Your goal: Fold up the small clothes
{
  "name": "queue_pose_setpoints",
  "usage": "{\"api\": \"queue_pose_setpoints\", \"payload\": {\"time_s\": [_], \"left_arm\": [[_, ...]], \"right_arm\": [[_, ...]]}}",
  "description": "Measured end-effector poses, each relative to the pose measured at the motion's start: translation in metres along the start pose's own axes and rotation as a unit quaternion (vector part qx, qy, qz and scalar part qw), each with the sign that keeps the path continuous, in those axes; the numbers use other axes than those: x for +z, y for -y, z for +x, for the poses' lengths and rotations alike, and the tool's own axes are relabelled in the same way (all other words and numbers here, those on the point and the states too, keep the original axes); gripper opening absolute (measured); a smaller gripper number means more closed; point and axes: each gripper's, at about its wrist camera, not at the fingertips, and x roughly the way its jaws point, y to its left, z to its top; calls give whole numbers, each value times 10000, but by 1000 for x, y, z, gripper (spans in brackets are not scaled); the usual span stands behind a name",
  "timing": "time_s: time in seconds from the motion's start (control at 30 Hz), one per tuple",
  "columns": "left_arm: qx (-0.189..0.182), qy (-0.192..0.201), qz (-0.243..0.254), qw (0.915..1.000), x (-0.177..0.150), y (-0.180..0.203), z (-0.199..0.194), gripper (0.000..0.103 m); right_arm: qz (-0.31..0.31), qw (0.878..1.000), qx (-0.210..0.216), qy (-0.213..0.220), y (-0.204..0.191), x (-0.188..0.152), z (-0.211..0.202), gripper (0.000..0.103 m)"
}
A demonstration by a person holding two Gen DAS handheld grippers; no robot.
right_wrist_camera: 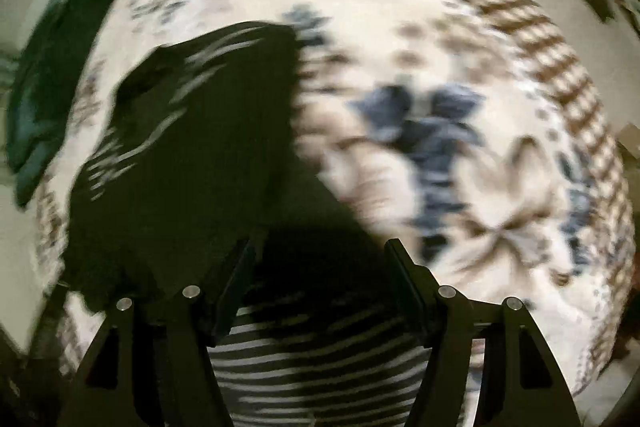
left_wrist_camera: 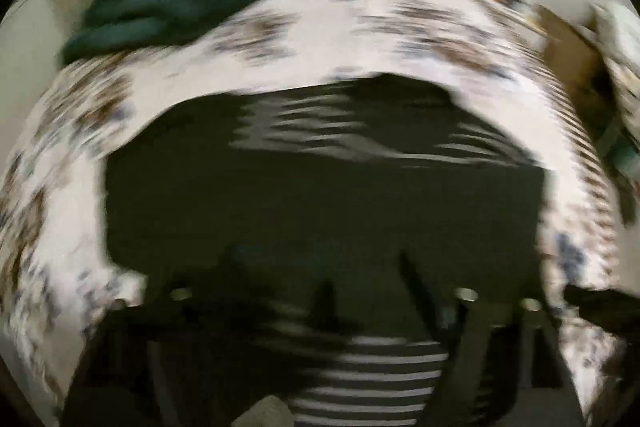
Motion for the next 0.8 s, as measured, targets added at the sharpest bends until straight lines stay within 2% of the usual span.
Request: {"api": "queue_pose_setpoints", "payload": {"time_s": [0.07,0.13,0.27,0.37,0.43,0.47,0.53,0.57,0.67,0.8], "left_arm": [[469,-42,-306,9984,-10,-45,5,80],[948,-135,-677,9931,-24,-92,8,80],[1675,-456,-1315,9760,-56,-168,12,80],[2033,-601,-1528,9652,-78,-207,10,80],[2161,-651,-1571,9614,-88,-220,9,80],[2210,-681,-1573,9601,-92,-226,8,80],[2237,-718,-1595,9588,-99,-234,8,80],[2224,-728,-1615,9587,-101,-235,8,80],[2120,-776,-1648,9601,-99,-234,10,80],[1895,-716,-1597,9662,-88,-223,9,80]], "right_arm": [[-310,9990,316,-96,-33,-1,5,69],[-670,9954,629,-255,-77,-6,17,69],[-1315,9843,1069,-487,-176,-13,66,69],[-1402,9835,890,-714,-226,-16,119,69],[-1373,9836,724,-916,-243,-16,148,69],[-1369,9849,592,-883,-250,-18,157,64],[-1368,9863,602,-693,-256,-22,154,16],[-1405,9852,657,-736,-258,-24,152,5],[-1462,9848,805,-487,-254,-27,130,4],[-1470,9848,912,-176,-239,-22,85,3]]}}
